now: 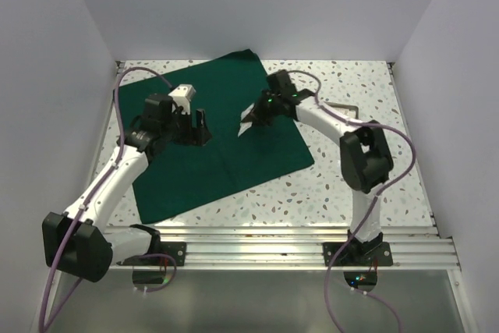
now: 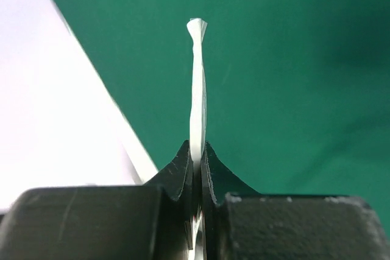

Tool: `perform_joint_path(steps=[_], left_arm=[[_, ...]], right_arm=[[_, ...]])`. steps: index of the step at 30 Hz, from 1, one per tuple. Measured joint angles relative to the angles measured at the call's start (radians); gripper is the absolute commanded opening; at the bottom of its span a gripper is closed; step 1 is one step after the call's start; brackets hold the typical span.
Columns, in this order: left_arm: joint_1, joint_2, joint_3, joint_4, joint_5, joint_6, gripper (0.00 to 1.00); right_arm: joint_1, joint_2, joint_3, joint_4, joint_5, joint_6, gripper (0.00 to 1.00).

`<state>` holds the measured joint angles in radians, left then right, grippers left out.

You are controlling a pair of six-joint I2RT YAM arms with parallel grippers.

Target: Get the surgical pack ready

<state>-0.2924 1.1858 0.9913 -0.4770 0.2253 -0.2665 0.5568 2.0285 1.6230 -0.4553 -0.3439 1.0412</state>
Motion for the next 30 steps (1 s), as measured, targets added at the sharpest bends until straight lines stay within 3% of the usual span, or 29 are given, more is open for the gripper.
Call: perform_joint_path(steps=[6, 17, 30], left_arm=[[0.138, 0.035, -0.071, -0.013, 0.011, 0.080, 0.77], [0.146, 0.035, -0.142, 0.011, 0.040, 0.130, 0.77], [0.148, 0.060, -0.178, 0.024, 0.063, 0.128, 0.77]], right_arm=[[-0.238, -0.193, -0.219, 0.214, 0.262, 0.159, 0.00], [-0.484, -0.222, -0.378, 0.259, 0.524, 0.351, 0.00], [-0.518, -0.103, -0.187, 0.096, 0.695, 0.467, 0.00]])
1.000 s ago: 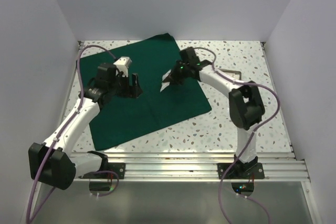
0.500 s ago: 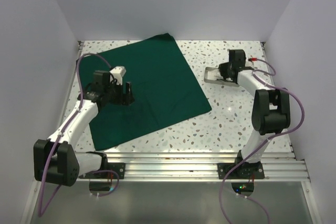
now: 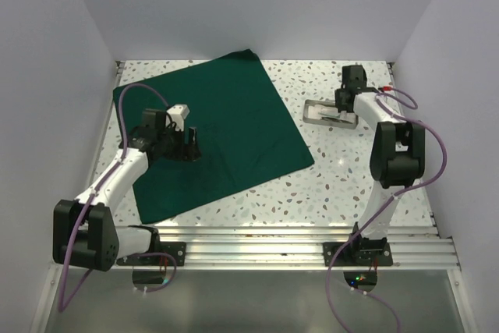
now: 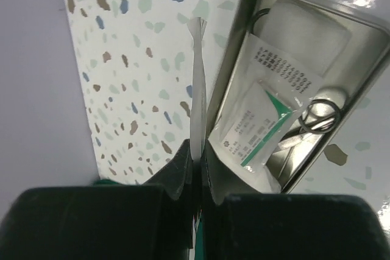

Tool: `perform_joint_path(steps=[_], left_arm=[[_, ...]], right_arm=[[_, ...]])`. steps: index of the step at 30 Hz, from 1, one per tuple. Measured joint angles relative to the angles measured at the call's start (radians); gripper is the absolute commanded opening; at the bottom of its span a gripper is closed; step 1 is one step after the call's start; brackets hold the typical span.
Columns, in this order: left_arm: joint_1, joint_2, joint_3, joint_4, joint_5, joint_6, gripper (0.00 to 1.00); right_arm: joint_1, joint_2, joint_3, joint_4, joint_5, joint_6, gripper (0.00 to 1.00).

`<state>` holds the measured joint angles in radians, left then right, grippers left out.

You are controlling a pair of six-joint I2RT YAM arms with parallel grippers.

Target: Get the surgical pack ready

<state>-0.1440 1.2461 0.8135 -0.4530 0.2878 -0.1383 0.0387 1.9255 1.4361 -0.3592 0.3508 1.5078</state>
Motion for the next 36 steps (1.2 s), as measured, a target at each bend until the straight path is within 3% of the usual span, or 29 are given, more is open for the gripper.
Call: perform_joint_path(steps=[8, 21, 30, 36], left_arm=[[0.003, 0.054, 0.004, 0.000, 0.001, 0.002, 0.78], [0.014, 0.098, 0.036, 0.002, 0.015, 0.004, 0.78], [0.026, 0.098, 0.036, 0.003, 0.016, 0.005, 0.78], [0.027, 0.098, 0.036, 0.003, 0.026, 0.005, 0.78]], right_arm=[[0.000, 0.052, 0.039, -0.137, 0.051, 0.060, 0.00], [0.011, 0.132, 0.098, -0.170, 0.055, 0.130, 0.02], [0.028, 0.167, 0.120, -0.168, 0.051, 0.155, 0.08], [0.034, 0.167, 0.119, -0.169, 0.048, 0.150, 0.21]])
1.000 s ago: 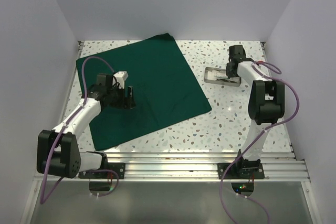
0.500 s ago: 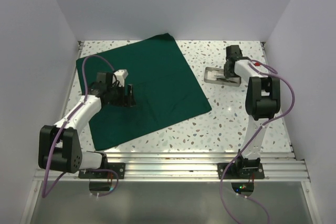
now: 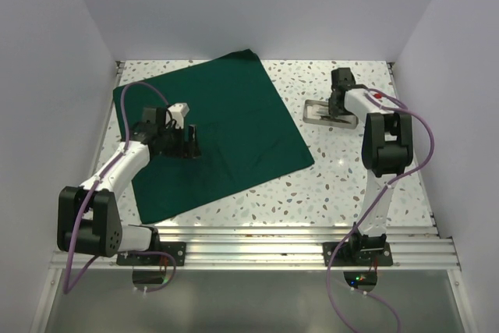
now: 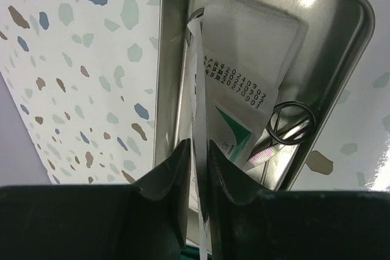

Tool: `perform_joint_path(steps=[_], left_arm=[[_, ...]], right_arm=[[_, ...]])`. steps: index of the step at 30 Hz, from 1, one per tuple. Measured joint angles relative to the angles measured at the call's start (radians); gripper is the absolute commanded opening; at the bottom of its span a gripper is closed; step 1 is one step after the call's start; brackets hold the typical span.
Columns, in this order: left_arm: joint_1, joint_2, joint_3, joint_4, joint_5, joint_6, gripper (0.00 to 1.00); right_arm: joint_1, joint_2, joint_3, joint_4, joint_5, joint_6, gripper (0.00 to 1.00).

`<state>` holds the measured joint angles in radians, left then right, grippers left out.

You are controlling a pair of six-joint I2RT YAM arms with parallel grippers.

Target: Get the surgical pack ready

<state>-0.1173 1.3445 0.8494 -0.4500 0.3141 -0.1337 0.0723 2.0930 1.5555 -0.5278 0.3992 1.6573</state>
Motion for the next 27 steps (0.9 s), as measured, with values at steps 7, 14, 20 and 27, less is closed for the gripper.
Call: perform_joint_path(steps=[7, 14, 20, 27], left_arm=[[0.004, 0.000, 0.000, 0.001, 0.023, -0.001, 0.78], [0.005, 0.000, -0.001, 0.017, 0.044, -0.001, 0.78], [0.005, 0.000, -0.006, 0.024, 0.058, -0.002, 0.78], [0.005, 0.000, -0.011, 0.023, 0.067, -0.003, 0.78]], right_arm=[[0.014, -0.009, -0.030, -0.004, -0.020, -0.056, 0.32], [0.056, -0.063, -0.039, -0.031, -0.064, -0.134, 0.47], [0.070, -0.113, -0.062, -0.043, -0.106, -0.189, 0.50], [0.060, -0.116, -0.061, -0.049, -0.130, -0.292, 0.54]])
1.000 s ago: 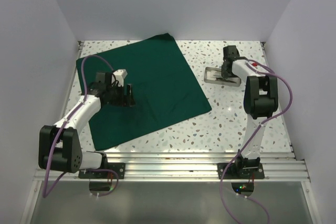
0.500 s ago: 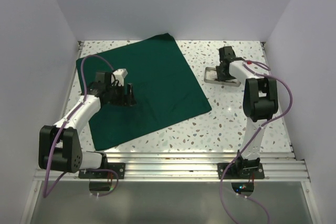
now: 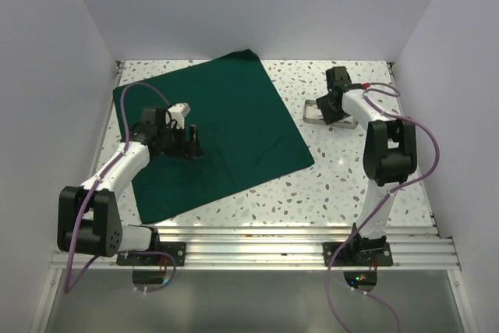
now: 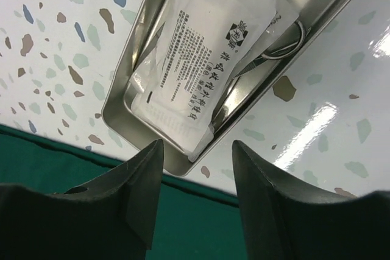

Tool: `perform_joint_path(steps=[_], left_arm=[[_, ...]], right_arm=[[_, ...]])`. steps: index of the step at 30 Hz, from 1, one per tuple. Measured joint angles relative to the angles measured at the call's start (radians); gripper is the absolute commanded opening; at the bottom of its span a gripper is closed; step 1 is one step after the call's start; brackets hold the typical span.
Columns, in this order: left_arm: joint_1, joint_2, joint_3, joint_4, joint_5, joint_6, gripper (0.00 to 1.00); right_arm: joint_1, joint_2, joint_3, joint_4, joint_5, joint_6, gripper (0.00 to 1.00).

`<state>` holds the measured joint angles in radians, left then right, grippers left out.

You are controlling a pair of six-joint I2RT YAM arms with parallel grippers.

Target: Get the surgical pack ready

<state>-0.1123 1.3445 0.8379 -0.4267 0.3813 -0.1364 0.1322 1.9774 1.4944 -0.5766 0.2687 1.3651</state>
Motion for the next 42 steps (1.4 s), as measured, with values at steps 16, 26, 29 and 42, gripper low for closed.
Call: perform_joint_path(steps=[16, 26, 29, 42], left_arm=[[0.017, 0.019, 0.021, -0.059, -0.328, -0.064, 0.84], [0.068, -0.048, 0.050, -0.098, -0.665, -0.144, 0.84], [0.069, -0.053, 0.055, -0.099, -0.684, -0.148, 0.84], [0.089, -0.053, 0.056, -0.107, -0.708, -0.160, 0.84]], right_arm=[[-0.056, 0.129, 0.326, -0.375, 0.002, -0.272, 0.42], [-0.056, 0.190, 0.309, -0.413, -0.002, -0.232, 0.40], [-0.056, 0.193, 0.310, -0.412, -0.004, -0.220, 0.39], [-0.066, 0.256, 0.314, -0.410, -0.036, -0.158, 0.26]])
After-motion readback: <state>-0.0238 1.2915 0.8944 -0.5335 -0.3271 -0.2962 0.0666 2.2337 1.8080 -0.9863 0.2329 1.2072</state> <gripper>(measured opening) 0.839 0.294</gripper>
